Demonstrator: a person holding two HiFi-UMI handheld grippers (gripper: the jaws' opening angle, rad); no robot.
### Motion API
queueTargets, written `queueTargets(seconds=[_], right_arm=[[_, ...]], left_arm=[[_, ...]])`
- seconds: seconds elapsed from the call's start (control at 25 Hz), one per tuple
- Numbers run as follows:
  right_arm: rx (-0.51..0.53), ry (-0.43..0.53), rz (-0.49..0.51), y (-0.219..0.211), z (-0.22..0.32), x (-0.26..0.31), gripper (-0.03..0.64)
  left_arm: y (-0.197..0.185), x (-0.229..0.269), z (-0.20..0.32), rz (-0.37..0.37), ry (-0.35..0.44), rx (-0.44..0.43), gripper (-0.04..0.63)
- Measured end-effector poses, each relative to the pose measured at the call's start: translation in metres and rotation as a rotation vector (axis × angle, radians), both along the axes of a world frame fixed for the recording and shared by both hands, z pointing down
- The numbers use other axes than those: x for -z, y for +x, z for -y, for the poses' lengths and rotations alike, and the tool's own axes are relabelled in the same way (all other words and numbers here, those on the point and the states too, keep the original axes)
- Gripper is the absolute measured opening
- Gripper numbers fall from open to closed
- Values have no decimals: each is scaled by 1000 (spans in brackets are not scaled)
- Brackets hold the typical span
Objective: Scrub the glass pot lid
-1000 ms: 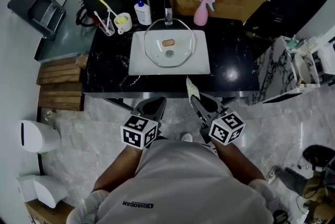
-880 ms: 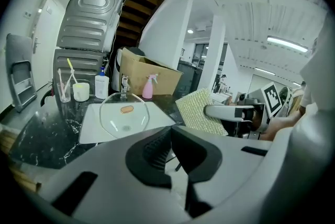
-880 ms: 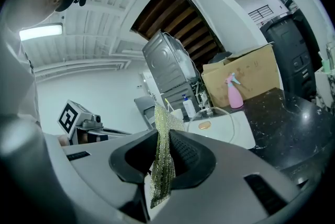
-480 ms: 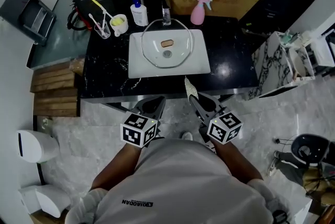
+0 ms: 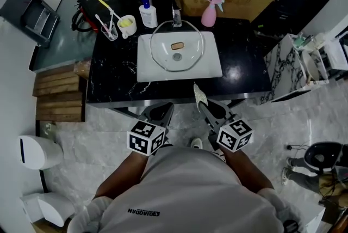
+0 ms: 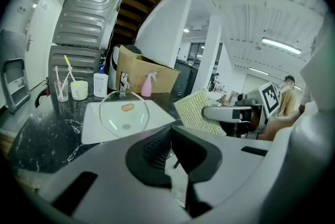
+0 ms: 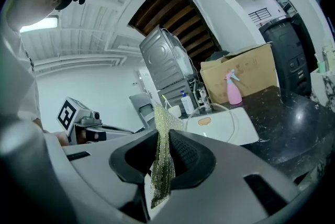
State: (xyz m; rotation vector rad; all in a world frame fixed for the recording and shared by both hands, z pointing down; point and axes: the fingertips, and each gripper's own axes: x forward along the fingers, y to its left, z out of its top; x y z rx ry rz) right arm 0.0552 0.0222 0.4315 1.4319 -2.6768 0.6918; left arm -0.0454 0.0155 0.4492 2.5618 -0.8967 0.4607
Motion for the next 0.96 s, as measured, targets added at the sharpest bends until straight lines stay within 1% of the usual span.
queueTargets(seconds=[0.48, 0.96], right_arm=[[-7, 11, -12, -2, -2, 3, 87], [-26, 0, -18, 2, 0, 0, 84]], left_arm=[[-2, 1, -2, 0, 6, -9, 15], [-9, 5, 7, -9, 17, 26, 15]])
